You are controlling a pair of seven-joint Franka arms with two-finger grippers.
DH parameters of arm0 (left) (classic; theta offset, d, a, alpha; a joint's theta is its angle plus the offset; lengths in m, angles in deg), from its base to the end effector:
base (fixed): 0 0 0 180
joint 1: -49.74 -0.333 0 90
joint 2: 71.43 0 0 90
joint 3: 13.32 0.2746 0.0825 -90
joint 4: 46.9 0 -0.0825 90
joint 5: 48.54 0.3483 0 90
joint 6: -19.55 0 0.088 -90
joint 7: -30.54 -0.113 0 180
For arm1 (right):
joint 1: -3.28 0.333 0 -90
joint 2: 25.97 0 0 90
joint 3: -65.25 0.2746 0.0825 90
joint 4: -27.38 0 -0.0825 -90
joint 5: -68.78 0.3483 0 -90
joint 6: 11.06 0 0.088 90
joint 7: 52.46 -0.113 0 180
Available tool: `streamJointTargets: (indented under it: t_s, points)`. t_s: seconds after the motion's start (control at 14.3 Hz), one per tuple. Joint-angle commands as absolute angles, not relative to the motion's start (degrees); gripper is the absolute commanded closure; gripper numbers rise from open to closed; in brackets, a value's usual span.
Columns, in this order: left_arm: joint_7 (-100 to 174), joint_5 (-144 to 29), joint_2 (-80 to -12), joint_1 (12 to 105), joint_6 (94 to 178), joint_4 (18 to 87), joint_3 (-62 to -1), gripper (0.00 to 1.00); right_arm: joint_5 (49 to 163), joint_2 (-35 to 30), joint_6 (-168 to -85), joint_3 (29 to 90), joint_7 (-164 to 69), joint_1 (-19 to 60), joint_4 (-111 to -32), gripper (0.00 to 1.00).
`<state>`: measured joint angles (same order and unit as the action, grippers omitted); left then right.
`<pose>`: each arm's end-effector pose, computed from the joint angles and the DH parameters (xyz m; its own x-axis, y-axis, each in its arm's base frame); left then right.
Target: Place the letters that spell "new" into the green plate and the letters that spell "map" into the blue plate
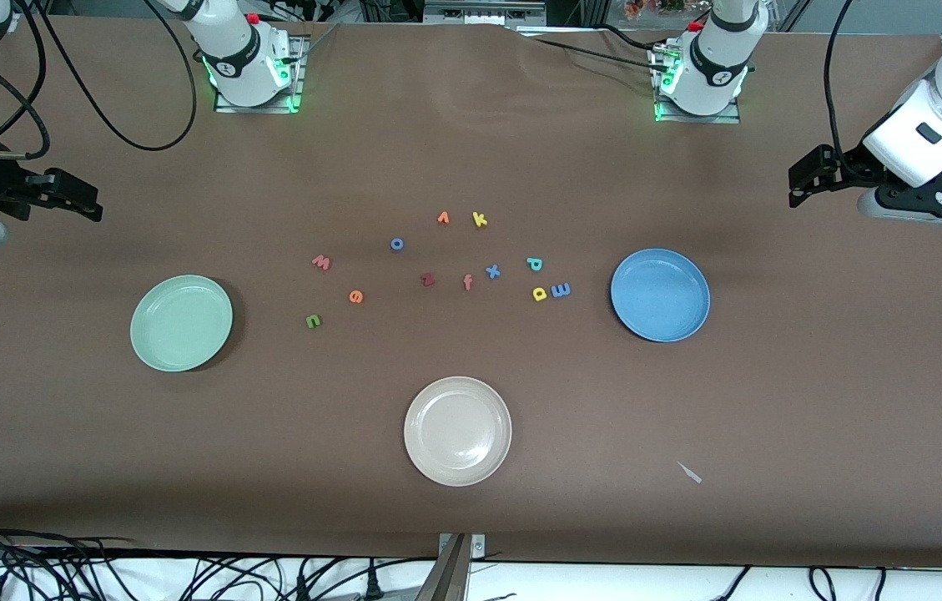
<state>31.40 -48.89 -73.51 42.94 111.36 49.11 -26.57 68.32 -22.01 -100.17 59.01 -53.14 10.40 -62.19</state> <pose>0.5061 -0.0597 0.5522 0.9946 -0.0967 -0.0379 -0.0969 -0.9953 -0.0028 0.5329 0.0090 0.5429 0.9971 0.0030 -0.0765 0.0043 -0.9999 0.0164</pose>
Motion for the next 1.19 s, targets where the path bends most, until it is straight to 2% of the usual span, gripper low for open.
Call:
streamJointTargets:
  t_s: [0.0,0.21,1.12]
  points:
    - [31.42,-48.98,-72.31,46.82,109.90,45.93,-23.11,0.00,67.64,-23.16,-100.01,59.09,-54.04,10.57,-63.23,0.00]
    - [30.89,-48.98,-71.60,48.15,109.81,44.68,-21.06,0.00,67.64,-23.16,-100.01,59.09,-53.95,10.57,-63.23,0.00]
    - [30.89,-48.98,-71.52,48.16,108.41,44.51,-21.05,0.00,67.55,-23.16,-100.45,59.53,-54.04,10.66,-63.23,0.00]
